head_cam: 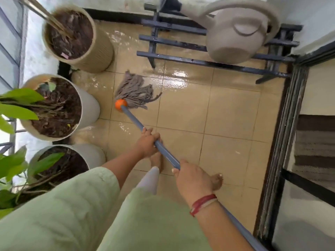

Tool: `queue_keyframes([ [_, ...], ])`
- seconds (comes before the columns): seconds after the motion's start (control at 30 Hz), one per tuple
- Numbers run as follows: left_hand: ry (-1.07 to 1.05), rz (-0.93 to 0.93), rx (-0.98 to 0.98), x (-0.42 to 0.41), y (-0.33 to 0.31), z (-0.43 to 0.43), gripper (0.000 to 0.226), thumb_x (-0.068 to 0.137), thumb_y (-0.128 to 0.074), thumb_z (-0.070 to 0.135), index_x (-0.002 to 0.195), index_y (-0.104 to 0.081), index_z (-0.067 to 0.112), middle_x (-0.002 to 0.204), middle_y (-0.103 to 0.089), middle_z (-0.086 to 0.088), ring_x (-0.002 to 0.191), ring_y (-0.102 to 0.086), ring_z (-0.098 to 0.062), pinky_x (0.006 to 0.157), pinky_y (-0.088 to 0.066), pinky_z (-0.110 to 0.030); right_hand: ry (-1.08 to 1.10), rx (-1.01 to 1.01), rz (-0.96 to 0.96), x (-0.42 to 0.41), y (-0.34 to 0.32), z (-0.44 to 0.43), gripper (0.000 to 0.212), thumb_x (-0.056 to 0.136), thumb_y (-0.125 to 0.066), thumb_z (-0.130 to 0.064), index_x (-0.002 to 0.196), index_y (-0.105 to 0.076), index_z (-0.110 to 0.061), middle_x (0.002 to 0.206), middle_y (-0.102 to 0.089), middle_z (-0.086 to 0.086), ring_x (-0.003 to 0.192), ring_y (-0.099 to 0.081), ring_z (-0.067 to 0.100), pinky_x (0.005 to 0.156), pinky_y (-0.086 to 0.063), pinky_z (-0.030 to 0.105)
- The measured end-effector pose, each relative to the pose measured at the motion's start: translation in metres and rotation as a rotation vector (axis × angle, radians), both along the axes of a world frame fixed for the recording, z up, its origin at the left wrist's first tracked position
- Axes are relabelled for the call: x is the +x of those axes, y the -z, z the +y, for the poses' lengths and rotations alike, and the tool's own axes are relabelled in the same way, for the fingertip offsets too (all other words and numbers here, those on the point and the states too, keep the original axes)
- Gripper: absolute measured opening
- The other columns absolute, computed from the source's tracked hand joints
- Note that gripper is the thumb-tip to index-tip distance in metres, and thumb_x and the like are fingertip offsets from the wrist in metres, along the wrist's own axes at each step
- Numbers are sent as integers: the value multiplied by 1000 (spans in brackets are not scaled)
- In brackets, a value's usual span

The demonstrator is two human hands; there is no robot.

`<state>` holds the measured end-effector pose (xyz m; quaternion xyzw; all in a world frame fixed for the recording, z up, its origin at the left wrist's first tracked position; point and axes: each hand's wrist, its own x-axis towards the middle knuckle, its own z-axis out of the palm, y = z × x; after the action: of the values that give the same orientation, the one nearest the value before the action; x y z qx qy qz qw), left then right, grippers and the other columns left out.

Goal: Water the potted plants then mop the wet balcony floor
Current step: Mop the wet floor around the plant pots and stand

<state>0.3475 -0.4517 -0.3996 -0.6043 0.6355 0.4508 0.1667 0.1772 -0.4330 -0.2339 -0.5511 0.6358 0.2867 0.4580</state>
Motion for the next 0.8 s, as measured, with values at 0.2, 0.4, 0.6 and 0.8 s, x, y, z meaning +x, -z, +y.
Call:
queue_keyframes([
  [0.2, -347, 45, -33, -61, -12, 45, 46, 77, -54, 46, 103, -55, 8, 122, -46, -26, 129, -33, -43, 103, -35, -46, -66, -25, -45, -60, -3, 4, 32, 97, -43, -39, 117, -55, -17, 118, -62, 7, 110, -58, 27, 78, -41, 30],
  [0.4, -441, 109, -180, -200, -24, 30, 50, 91, -57, 38, 136, -38, 26, 157, -11, -11, 146, -12, -28, 117, -20, -44, 33, -98, 45, -175, -13, 10, 36, 97, -39, -43, 116, -54, -16, 110, -63, 8, 103, -59, 29, 76, -43, 33],
  [0.6, -161, 299, -149, -335, -16, 13, 62, 87, -65, 35, 139, -38, 13, 149, -20, -27, 142, -13, -42, 116, -22, -47, 250, -135, 137, -297, -17, 48, 39, 98, -33, -45, 118, -50, -16, 107, -61, 10, 100, -58, 31, 78, -44, 35],
  [0.8, 298, 362, -77, -447, -22, 38, 46, 84, -70, 32, 119, -52, 7, 143, -33, -26, 140, -18, -47, 113, -26, -53, 492, -68, 259, -367, -32, 120, 41, 99, -26, -47, 111, -48, -14, 89, -51, 7, 89, -53, 28, 72, -39, 33],
])
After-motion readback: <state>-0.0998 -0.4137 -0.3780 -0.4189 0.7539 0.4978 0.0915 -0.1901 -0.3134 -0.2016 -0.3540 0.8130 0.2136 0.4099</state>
